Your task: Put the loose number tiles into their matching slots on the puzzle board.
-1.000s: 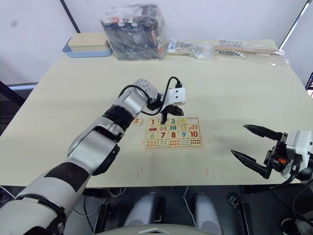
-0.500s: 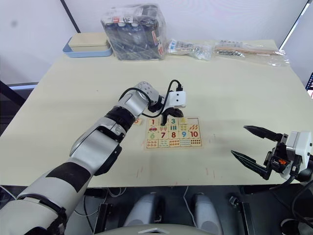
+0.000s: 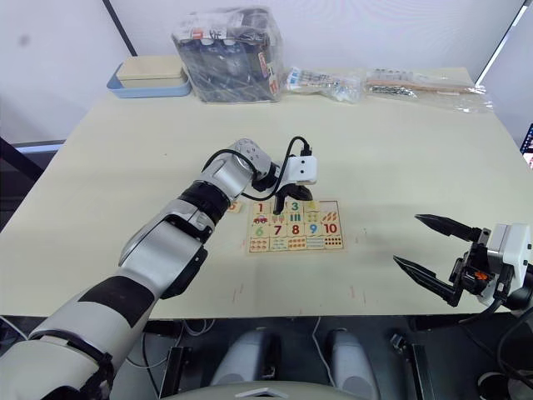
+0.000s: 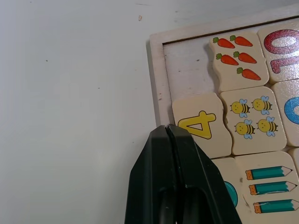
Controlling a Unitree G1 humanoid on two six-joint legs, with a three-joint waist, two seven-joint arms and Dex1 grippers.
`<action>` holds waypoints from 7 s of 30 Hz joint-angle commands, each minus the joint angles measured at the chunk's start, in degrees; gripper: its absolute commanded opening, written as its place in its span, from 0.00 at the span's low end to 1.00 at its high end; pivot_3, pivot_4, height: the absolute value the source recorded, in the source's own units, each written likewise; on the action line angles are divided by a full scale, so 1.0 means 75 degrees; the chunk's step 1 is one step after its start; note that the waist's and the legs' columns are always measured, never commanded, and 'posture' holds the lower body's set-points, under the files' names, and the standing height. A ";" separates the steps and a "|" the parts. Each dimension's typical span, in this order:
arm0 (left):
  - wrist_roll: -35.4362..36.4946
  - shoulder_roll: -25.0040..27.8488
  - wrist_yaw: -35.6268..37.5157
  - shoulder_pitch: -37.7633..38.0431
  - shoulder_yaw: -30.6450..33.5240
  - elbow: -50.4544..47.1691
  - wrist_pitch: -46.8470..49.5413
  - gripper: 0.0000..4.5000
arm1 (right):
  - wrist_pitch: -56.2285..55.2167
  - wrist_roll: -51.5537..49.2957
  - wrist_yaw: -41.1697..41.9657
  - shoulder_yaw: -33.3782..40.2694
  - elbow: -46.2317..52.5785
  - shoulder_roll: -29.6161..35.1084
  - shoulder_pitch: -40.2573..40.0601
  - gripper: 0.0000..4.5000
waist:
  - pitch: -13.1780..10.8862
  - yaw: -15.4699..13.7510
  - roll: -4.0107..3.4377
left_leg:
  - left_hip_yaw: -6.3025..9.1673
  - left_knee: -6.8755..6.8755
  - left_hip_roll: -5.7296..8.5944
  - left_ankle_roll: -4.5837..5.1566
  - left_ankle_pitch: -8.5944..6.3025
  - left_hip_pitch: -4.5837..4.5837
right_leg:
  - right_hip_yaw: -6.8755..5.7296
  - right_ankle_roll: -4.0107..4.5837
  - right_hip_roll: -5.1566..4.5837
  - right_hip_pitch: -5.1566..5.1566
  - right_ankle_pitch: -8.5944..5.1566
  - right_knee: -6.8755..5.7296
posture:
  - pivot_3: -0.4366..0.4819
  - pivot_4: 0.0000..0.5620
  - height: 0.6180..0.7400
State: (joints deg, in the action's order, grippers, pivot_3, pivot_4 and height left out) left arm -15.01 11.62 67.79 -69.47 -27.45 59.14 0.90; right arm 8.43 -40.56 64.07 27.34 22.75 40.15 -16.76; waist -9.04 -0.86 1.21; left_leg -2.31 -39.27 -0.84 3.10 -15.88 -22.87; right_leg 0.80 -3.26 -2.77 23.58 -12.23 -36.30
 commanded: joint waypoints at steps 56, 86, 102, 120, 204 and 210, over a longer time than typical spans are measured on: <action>0.5750 0.2530 -0.2949 0.9924 0.8339 -1.2627 0.5745 0.01 | 0.0154 0.0344 0.0240 -0.0684 -0.1797 0.0173 0.1642 1.00 | 0.0029 -0.0014 0.0004 | -0.0014 0.0010 -0.0043 -0.0007 0.0001 0.0049 | -0.0005 0.0040 -0.0032 -0.0019 -0.0020 -0.0029 | 0.48 0.27 1.00; 0.6598 0.4419 -0.1757 1.0937 0.8079 -1.0976 0.4286 0.98 | 0.0175 -0.0387 0.1566 -0.0300 -0.1552 0.0692 0.1258 1.00 | 0.0038 -0.0006 -0.0005 | -0.0037 0.0022 -0.0052 -0.0005 -0.0001 0.0057 | -0.0002 0.0050 -0.0037 -0.0017 -0.0028 -0.0014 | 0.48 0.27 1.00; 0.4634 0.5213 0.1521 0.6165 0.4090 -0.5700 0.1410 0.98 | 0.0632 -0.0598 0.1601 -0.0261 -0.0800 0.0762 0.1406 1.00 | 0.0038 -0.0003 -0.0007 | -0.0040 0.0026 -0.0050 -0.0002 -0.0002 0.0037 | -0.0010 0.0046 -0.0021 -0.0015 -0.0025 0.0013 | 0.48 0.27 1.00; 0.2084 0.3569 0.2232 0.2203 0.2564 0.0703 -0.2523 0.98 | 0.0510 -0.0700 0.1599 0.0100 -0.0261 0.0615 0.0806 1.00 | 0.0037 0.0002 0.0004 | -0.0034 0.0012 -0.0044 0.0010 -0.0007 0.0017 | -0.0009 0.0009 -0.0008 -0.0013 -0.0004 0.0019 | 0.48 0.27 1.00; 0.1669 0.3897 0.2038 0.1795 0.1580 -0.6664 0.3893 0.21 | -0.0070 -0.0251 0.1365 0.0430 -0.0632 0.0456 0.0463 1.00 | 0.0037 0.0000 0.0006 | -0.0019 0.0000 -0.0043 0.0011 -0.0008 0.0015 | -0.0003 0.0001 0.0001 -0.0013 -0.0003 0.0002 | 0.48 0.27 1.00; 0.1229 0.3649 0.1889 0.0969 0.0592 -0.7124 0.5137 0.21 | -0.0162 -0.0165 0.1314 0.0336 -0.0717 0.0463 0.0532 1.00 | 0.0037 0.0006 0.0003 | -0.0024 0.0001 -0.0030 0.0011 -0.0008 0.0017 | 0.0009 -0.0005 0.0006 -0.0013 -0.0008 0.0003 | 0.48 0.27 1.00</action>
State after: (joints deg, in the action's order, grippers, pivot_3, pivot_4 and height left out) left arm -5.08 38.75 82.01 -60.94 -21.79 7.43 37.92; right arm 8.39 -41.48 74.18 28.08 16.98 43.25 -13.04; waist -8.76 -0.82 1.23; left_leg -2.50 -39.26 -1.08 3.19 -15.94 -22.74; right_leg 0.88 -3.31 -2.73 23.49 -12.29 -36.28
